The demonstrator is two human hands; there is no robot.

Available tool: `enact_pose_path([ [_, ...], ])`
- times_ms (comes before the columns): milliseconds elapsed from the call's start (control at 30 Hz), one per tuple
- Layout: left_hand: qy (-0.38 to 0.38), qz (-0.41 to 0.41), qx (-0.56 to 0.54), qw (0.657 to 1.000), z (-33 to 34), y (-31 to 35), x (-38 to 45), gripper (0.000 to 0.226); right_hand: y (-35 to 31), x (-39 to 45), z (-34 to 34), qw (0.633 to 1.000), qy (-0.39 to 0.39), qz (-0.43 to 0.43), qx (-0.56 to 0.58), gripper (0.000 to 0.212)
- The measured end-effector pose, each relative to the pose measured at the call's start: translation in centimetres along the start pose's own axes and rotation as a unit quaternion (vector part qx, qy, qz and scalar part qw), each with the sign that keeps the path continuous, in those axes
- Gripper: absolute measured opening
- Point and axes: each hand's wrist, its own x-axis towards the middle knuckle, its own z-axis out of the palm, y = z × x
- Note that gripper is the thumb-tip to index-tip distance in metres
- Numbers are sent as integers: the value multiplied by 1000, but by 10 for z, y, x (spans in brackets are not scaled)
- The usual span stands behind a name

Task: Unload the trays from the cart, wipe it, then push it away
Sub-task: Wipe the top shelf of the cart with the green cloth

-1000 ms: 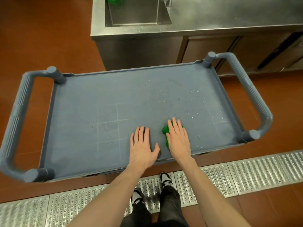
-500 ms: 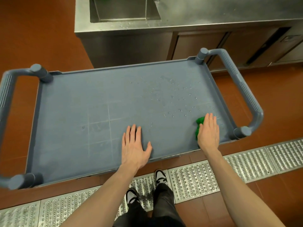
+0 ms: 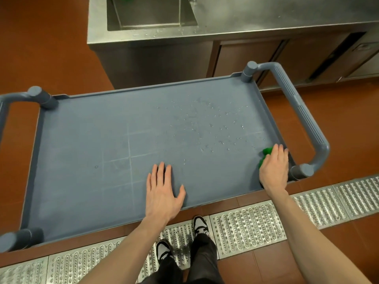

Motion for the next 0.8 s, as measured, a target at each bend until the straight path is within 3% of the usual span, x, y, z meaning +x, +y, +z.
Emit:
enact_pose_path([
  [300, -10, 8, 29, 999, -1, -2, 1, 88, -43, -35, 19, 997, 9, 74, 21, 53],
  [500, -2, 13, 45, 999, -1, -1, 2, 90, -82, -79, 42, 1000, -7, -15, -10, 63],
  [800, 9, 13, 23, 1000, 0, -2, 4, 88, -135, -128, 67, 987, -43, -153, 4, 60],
])
